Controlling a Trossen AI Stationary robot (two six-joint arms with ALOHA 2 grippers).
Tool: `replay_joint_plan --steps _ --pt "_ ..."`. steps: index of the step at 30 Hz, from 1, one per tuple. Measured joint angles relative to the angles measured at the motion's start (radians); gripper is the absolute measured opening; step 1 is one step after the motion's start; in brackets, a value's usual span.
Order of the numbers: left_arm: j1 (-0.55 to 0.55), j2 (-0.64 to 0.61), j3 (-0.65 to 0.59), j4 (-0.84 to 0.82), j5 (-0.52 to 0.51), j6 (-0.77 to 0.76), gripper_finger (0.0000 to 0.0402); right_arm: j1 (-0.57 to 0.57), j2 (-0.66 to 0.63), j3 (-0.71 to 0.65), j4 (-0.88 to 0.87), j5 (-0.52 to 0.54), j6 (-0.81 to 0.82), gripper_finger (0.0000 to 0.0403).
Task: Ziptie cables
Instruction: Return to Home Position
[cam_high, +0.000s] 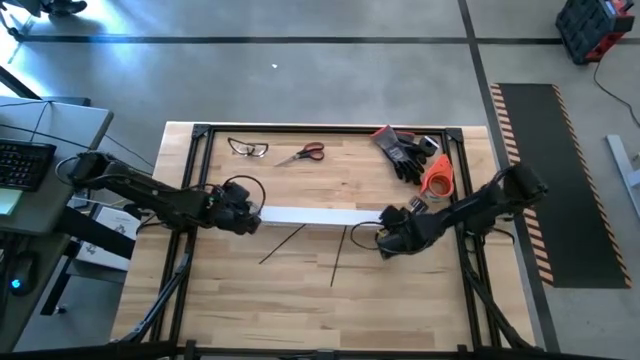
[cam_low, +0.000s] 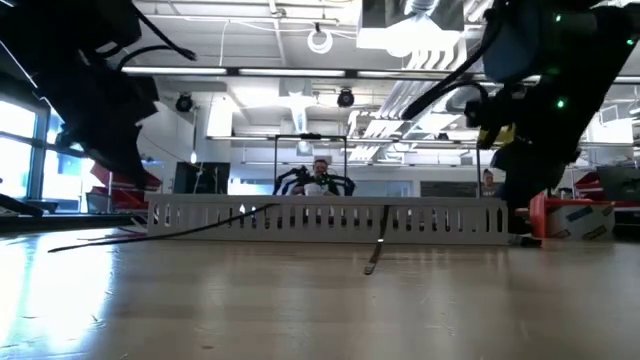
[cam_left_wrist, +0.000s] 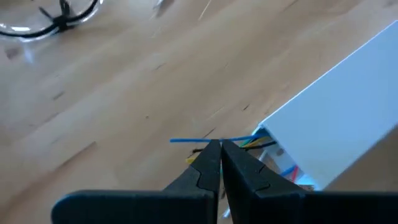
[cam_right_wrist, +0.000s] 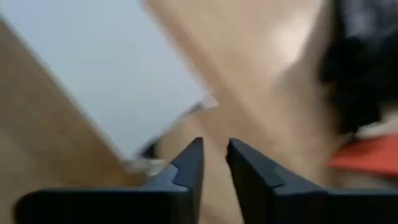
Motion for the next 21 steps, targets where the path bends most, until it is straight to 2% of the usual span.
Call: replay_joint_plan --steps 5,8,10,13,16,21 --pt "0.0 -0.136 0.025 -0.006 -0.007 0.079 0.0 0.027 -0.173 0.0 -0.163 0.097 -0.096 0.0117" --pt "0.013 -0.27 0.028 -0.009 -0.016 0.15 0.0 0.053 -0.337 -0.002 -0.261 0.15 -0.123 0.0128" --pt "0.035 -0.365 0.028 -0.027 -0.029 0.187 0.0 0.066 -0.464 -0.003 -0.263 0.158 -0.181 0.0126" --pt "0.084 -0.506 0.016 -0.025 -0.033 0.263 0.0 0.08 -0.679 -0.044 -0.124 0.128 -0.349 0.0115" --pt "0.149 -0.645 -0.027 0.03 -0.007 0.351 0.0 0.059 -0.911 -0.163 0.109 0.036 -0.522 0.01" --pt "0.276 -0.812 -0.135 0.178 0.157 0.45 0.0 -0.045 -1.253 -0.39 0.442 -0.113 -0.663 0.0073"
